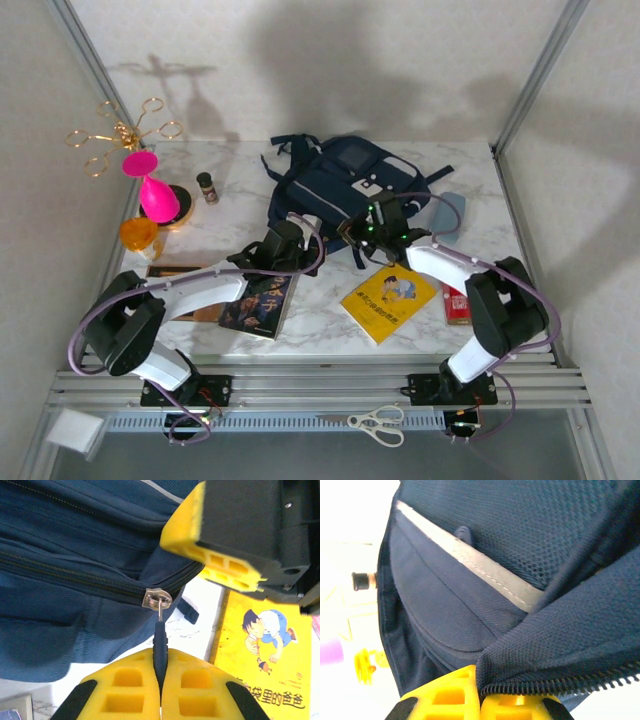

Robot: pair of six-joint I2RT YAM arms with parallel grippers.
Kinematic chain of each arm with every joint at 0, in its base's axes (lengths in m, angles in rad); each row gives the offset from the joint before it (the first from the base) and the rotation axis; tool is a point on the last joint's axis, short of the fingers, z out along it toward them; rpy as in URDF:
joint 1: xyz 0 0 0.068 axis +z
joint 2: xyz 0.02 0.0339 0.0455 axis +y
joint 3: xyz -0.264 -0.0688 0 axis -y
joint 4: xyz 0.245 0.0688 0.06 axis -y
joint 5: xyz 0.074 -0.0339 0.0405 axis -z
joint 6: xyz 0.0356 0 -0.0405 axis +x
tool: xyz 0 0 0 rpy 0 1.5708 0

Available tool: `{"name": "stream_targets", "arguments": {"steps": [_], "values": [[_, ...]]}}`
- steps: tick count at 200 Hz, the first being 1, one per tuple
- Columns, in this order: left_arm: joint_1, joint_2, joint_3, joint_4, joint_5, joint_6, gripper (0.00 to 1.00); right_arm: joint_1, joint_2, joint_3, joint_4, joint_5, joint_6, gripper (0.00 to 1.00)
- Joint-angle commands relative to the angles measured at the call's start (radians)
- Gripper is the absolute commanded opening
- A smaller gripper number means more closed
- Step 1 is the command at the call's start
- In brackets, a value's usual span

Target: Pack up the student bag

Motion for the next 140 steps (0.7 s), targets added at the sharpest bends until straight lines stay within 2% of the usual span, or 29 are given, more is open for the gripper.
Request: {"name": "stream_targets", "arguments": {"steps": [1, 25, 45, 66, 86, 92, 100, 114, 132, 140], "values": [[-0.013, -0.071, 0.008, -0.082, 0.049, -0.039, 0.00, -0.148, -0.042, 0.123, -0.073, -0.127, -0.331, 0.00], [-0.016, -0.108, -0.031, -0.048, 0.130, -0.069, 0.00, -0.253, -0.040, 0.218, -0.238, -0.204, -0.495, 0.00], [-0.017, -0.085, -0.016, -0.091, 0.090, -0.070, 0.00, -0.296, -0.024, 0.283, -0.321, -0.216, -0.609, 0.00], [-0.019, -0.024, 0.019, -0.130, 0.106, -0.064, 0.00, -0.321, 0.025, 0.345, -0.421, -0.201, -0.645, 0.02], [-0.022, -0.014, 0.004, -0.130, 0.080, -0.069, 0.00, -0.323, 0.053, 0.391, -0.500, -0.044, -0.644, 0.10], [-0.024, -0.013, -0.002, -0.104, 0.077, -0.071, 0.00, -0.323, 0.052, 0.389, -0.485, -0.035, -0.631, 0.14], [-0.029, -0.001, 0.009, -0.089, 0.078, -0.069, 0.00, -0.321, 0.054, 0.387, -0.463, -0.041, -0.603, 0.28], [-0.042, 0.028, 0.045, -0.077, 0.099, -0.064, 0.00, -0.308, 0.056, 0.391, -0.443, -0.079, -0.572, 0.37], [-0.053, 0.048, 0.044, 0.004, 0.102, -0.088, 0.00, -0.287, 0.030, 0.389, -0.480, -0.022, -0.555, 0.63], [-0.052, 0.054, 0.044, 0.026, 0.102, -0.097, 0.00, -0.283, 0.010, 0.378, -0.511, 0.011, -0.537, 0.70]]}}
